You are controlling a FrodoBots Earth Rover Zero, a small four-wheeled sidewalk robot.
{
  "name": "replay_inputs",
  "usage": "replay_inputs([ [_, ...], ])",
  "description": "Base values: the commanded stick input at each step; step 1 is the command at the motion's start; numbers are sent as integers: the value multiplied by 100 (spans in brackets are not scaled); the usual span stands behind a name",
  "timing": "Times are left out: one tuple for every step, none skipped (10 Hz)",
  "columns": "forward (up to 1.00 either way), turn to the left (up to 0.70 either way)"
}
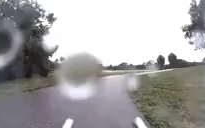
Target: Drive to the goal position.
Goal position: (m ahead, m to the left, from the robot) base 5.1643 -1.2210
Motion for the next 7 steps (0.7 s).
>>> replay_inputs([
  [70,0],
  [70,0],
  [70,0],
  [70,0],
  [70,0],
  [70,0],
  [70,0],
])
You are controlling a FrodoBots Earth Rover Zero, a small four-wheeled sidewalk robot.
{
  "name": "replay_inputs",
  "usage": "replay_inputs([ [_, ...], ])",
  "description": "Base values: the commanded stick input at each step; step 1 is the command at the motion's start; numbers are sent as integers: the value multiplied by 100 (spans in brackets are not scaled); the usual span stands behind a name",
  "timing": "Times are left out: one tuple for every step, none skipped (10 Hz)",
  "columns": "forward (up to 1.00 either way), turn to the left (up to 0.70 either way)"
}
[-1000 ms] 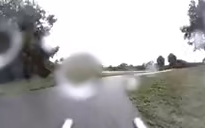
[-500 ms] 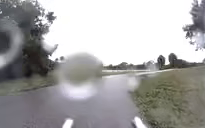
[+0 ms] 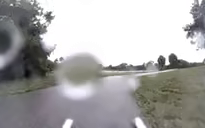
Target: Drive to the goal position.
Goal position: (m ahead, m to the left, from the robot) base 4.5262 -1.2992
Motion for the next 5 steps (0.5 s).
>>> replay_inputs([
  [70,0],
  [70,0],
  [70,0],
  [70,0],
  [70,0],
])
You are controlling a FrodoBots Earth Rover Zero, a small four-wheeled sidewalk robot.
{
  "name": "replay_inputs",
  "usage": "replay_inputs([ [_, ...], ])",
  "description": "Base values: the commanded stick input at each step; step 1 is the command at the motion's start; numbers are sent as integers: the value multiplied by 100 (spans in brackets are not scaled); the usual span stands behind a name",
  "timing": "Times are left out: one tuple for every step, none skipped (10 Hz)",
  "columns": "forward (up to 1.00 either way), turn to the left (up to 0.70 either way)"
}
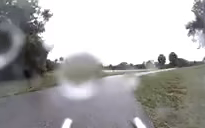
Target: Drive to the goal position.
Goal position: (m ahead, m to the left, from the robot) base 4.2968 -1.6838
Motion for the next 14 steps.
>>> replay_inputs([
  [70,0],
  [70,0],
  [70,0],
  [70,0],
  [70,0],
  [70,0],
  [70,0],
  [70,0],
  [70,0],
  [70,0],
  [70,0],
  [70,0],
  [70,0],
  [70,0],
])
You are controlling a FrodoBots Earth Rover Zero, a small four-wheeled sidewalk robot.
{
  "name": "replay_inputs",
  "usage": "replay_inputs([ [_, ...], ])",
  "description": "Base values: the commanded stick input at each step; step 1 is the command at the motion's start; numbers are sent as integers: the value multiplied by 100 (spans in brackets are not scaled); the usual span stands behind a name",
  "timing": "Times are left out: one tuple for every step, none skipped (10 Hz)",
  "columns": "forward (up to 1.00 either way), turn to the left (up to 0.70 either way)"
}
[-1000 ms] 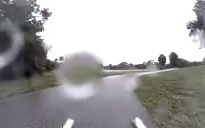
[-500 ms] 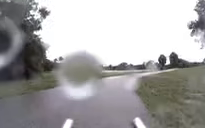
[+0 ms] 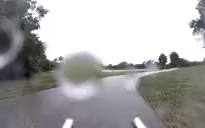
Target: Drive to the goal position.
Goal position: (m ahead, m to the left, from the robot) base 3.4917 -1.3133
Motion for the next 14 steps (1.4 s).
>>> replay_inputs([
  [70,0],
  [70,0],
  [70,0],
  [70,0],
  [70,0],
  [70,0],
  [70,0],
  [70,0],
  [70,-5],
  [70,-19],
  [70,-32],
  [70,-35],
  [70,-35],
  [70,-35],
])
